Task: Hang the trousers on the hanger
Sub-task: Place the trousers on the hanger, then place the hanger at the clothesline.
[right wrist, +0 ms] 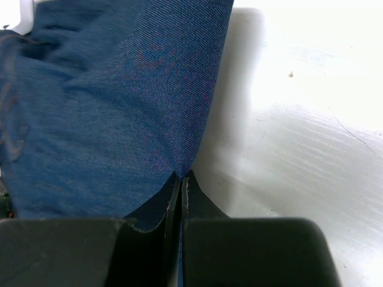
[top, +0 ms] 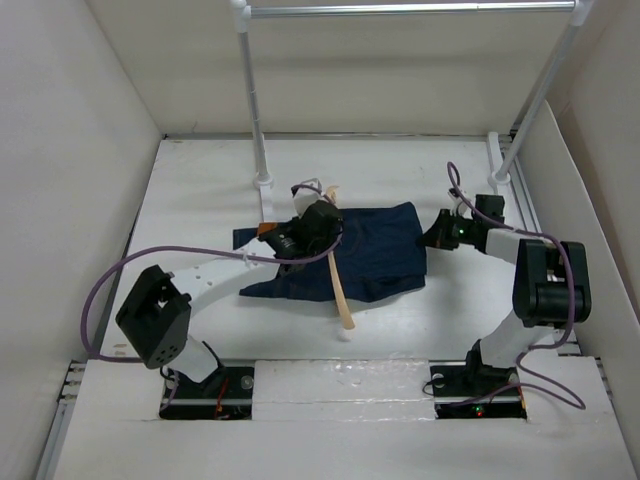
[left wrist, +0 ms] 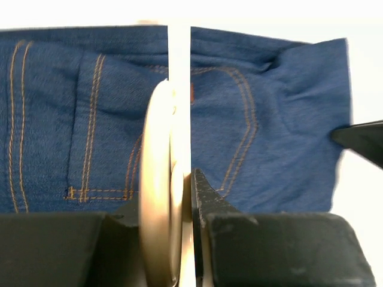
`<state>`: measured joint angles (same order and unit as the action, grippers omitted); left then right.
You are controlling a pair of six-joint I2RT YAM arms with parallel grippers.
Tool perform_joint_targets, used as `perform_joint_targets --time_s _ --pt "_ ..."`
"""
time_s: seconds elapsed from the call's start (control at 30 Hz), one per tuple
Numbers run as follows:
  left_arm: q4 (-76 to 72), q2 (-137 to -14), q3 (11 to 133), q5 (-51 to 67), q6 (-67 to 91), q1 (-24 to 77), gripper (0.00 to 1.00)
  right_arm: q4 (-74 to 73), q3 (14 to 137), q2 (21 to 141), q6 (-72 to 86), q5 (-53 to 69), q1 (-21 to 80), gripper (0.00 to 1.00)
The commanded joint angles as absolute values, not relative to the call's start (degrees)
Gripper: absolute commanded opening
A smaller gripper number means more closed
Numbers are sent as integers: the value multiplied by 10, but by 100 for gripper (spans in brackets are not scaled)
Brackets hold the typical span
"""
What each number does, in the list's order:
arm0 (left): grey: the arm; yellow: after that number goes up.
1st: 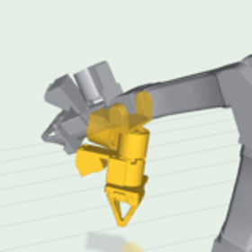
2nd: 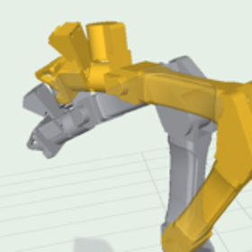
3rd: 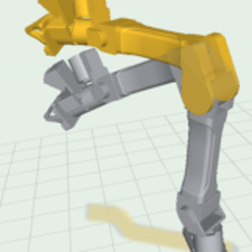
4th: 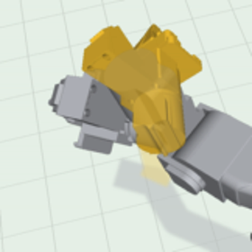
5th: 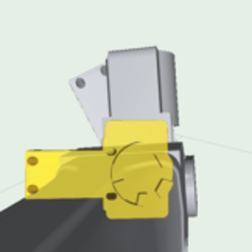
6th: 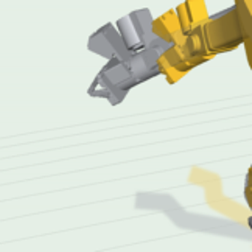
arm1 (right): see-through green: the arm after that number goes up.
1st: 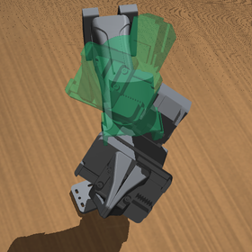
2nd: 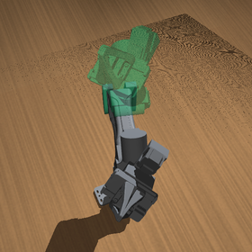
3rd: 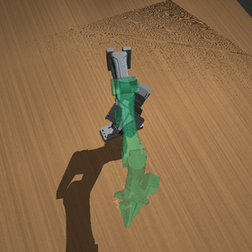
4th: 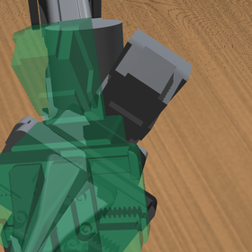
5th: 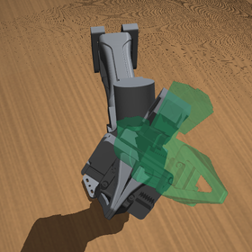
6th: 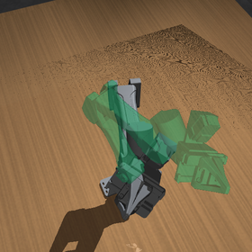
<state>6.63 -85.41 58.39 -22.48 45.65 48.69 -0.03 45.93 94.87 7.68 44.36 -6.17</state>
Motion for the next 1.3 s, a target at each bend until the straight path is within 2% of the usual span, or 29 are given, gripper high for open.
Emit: perform_joint_targets --time_s 0.0,0.03,0.07,0.1,0.2,0.3,0.37,0.47,0.5,0.6,0.73,0.8,0.97,1.17,1.27 --pt "89 -843 662 -246 417 490 0 19 461 954 61 417 -58 0" --pt "100 -845 689 -245 410 499 0 12 462 952 59 416 -58 0" --pt "106 -846 706 -242 401 499 0 5 470 944 51 416 -58 8" --pt "118 -849 721 -237 399 505 0 4 476 936 45 414 -51 30" --pt "167 -859 798 -205 393 505 0 -70 503 880 19 406 -39 58" --pt "202 -863 859 -199 384 511 0 -138 533 785 7 401 -33 70" --pt "233 -867 912 -196 379 511 0 -176 550 732 10 406 -15 70" --pt "288 -898 1022 -183 359 511 0 -212 590 605 47 421 35 63" --pt "300 -898 1022 -183 359 511 0 -209 591 605 47 421 35 63" --pt "359 -947 1176 -167 339 511 0 -172 602 559 113 422 100 63" --pt "411 -1005 1299 -146 329 511 0 -85 603 505 214 369 188 73" --pt "407 -1017 1317 -133 330 511 0 -24 602 503 269 343 248 79" --pt "391 -1023 1334 -118 339 511 0 4 649 539 288 223 335 89" --pt "375 -1012 1314 -113 346 511 0 -72 694 571 279 108 369 89" --pt "361 -996 1289 -115 345 511 0 -67 682 582 294 101 369 86"
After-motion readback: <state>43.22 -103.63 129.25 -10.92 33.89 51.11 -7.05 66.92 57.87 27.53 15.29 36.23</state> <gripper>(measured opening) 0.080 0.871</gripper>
